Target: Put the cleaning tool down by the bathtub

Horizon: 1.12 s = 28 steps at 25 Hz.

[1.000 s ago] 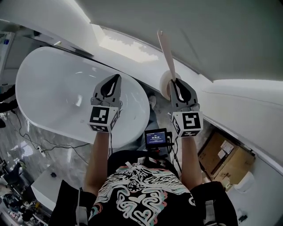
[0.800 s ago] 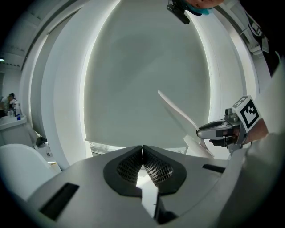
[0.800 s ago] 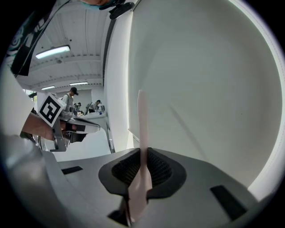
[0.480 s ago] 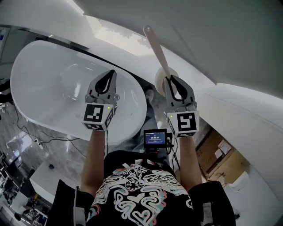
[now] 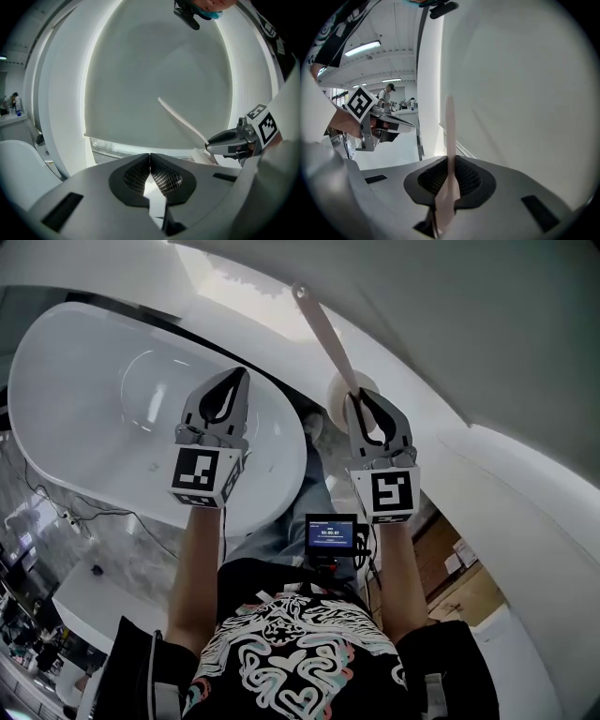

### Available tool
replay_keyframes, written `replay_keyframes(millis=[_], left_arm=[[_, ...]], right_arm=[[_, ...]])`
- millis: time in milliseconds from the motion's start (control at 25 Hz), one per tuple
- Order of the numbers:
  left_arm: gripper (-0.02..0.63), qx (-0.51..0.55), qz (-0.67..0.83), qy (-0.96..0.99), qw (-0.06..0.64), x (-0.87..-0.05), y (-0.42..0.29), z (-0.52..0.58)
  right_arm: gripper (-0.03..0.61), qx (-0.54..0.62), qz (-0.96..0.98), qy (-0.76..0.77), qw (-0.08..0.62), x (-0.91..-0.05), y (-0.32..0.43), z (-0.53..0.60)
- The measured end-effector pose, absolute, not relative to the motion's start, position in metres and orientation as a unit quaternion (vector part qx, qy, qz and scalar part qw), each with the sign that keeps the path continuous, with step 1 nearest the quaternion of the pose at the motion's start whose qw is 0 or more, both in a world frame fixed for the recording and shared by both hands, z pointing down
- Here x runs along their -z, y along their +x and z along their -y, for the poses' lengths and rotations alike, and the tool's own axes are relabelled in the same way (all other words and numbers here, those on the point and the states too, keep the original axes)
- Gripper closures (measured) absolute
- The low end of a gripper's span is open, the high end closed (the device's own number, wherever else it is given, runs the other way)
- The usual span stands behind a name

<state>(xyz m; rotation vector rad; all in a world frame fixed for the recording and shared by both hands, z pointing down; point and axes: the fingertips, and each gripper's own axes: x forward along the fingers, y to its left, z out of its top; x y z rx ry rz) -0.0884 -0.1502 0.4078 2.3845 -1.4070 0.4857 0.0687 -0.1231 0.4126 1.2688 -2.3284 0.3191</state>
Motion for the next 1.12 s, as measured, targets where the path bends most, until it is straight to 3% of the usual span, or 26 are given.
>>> replay_keyframes(millis=[400, 1120], left_arm=[[0.597, -0.172, 0.497, 0.823, 0.215, -0.452, -0.096, 0.158], [0.597, -0.19, 0.504, 0.808, 0.238, -0.532, -0.096, 0.154]], right_arm=[[0.514, -0.124, 0.848, 0.435, 0.278, -0.448, 0.055, 0.143], [0.514, -0.136, 0.845, 0.409, 0.316, -0.535, 0.063, 0.144]])
